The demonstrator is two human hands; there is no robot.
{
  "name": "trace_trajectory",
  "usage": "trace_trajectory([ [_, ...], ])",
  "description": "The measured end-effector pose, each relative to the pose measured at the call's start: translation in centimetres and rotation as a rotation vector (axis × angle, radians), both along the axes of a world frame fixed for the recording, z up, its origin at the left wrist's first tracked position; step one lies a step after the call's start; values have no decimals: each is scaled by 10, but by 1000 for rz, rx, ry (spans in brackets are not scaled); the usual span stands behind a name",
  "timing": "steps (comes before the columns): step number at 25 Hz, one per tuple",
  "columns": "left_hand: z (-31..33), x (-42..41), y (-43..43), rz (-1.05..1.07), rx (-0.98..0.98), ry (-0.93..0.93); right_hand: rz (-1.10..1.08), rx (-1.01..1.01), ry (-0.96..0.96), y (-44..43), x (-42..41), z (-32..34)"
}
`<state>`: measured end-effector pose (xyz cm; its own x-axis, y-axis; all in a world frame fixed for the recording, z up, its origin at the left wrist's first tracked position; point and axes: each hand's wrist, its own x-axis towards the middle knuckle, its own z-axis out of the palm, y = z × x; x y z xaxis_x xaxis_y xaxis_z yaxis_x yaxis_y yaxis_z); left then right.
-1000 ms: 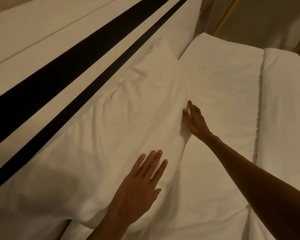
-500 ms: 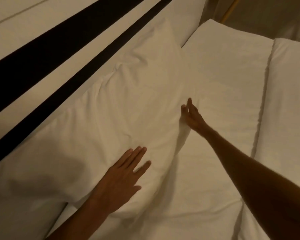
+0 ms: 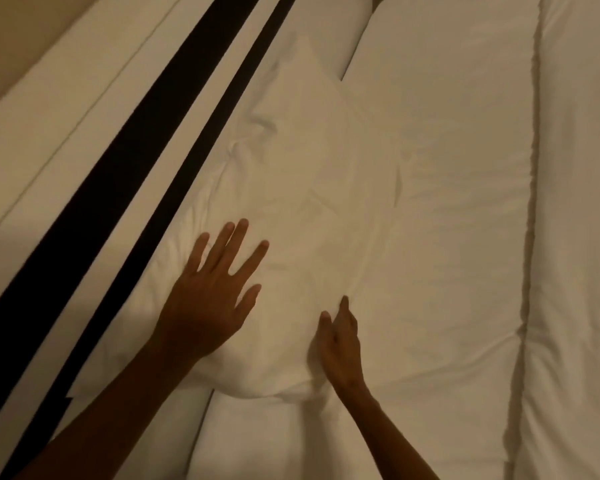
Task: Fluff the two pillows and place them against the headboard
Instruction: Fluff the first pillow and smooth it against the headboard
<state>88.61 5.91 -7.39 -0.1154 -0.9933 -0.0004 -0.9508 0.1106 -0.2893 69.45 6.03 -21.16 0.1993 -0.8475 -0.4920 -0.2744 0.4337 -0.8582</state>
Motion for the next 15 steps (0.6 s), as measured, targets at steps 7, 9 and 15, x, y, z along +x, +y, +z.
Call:
trace_trajectory([
  [7,7,14,41,-49,49,-12,208,58,-56,39,-17,0],
  [9,14,2,21,-95,24,-30,96,-9,62,13,-18,11],
  [15,-8,-16,-68,-59,16,-56,-94,-167,143,-76,57,36],
])
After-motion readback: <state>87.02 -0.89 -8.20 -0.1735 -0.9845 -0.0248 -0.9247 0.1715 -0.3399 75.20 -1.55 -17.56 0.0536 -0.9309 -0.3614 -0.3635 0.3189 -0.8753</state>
